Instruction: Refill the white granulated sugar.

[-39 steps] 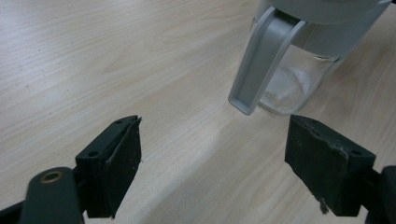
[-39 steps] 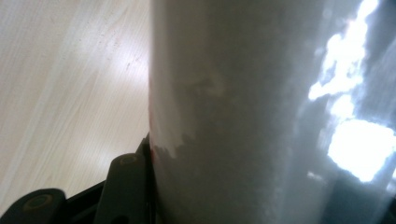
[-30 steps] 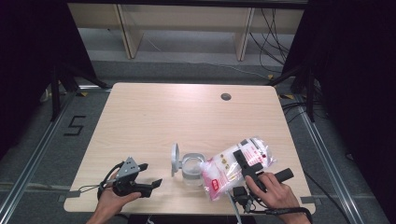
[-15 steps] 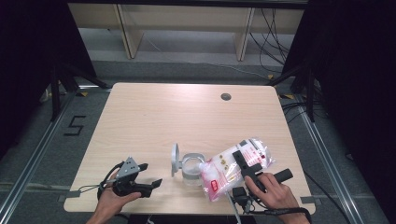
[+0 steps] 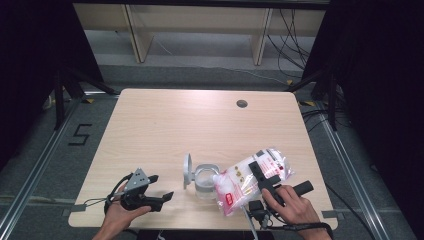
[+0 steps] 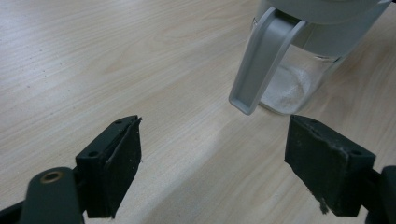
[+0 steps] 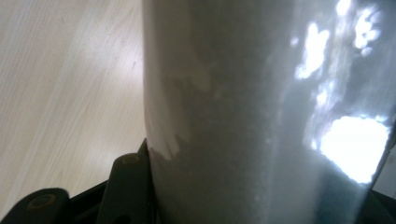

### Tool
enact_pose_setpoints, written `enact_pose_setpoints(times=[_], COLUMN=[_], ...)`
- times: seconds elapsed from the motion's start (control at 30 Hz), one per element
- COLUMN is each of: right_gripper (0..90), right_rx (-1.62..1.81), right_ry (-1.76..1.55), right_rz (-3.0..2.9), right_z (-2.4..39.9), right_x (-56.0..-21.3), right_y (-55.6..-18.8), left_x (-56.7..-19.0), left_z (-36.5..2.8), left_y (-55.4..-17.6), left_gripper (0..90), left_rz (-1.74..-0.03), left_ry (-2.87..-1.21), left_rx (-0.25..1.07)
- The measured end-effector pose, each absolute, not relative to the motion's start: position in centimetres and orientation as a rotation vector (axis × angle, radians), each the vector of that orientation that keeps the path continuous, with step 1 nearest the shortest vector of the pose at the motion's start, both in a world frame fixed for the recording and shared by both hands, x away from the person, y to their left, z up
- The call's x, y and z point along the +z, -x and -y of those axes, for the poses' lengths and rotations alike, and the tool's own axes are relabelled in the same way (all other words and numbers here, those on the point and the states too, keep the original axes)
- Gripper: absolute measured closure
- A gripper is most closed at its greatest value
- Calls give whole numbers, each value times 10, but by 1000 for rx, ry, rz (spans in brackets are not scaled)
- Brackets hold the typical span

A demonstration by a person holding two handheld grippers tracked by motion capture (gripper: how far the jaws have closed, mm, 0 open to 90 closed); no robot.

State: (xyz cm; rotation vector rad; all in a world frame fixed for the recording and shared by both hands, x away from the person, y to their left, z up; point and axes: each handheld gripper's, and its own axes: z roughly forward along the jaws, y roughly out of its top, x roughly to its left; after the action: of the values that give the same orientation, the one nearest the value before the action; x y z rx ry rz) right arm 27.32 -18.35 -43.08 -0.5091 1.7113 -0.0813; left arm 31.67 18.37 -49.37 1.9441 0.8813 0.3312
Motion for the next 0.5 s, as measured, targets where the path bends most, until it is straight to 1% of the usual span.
enact_pose_setpoints(times=[0.03,0.3,0.33,0.37,0.4,0.5], right_gripper=[532,534,535,535,535,536], right_rx=[-97,-96,-116,-108,-77,-83], right_ry=[559,527,541,543,473,529], right_rz=[-1691,-1700,-1698,-1694,-1718,-1705], right_z=[181,184,185,185,187,182], right_x=[-428,-426,-425,-425,-429,-427], right_y=[-275,-276,-275,-274,-271,-275], left_x=[-494,-494,-494,-494,-494,-493], left_z=[-184,-184,-184,-183,-183,-184], left_y=[-317,-316,-317,-316,-316,-316], left_gripper=[183,183,183,183,183,183], left_rz=[-879,-881,-875,-897,-897,-879], left_ry=[-1952,-1935,-1953,-1940,-1948,-1948], left_rx=[333,329,332,320,321,332])
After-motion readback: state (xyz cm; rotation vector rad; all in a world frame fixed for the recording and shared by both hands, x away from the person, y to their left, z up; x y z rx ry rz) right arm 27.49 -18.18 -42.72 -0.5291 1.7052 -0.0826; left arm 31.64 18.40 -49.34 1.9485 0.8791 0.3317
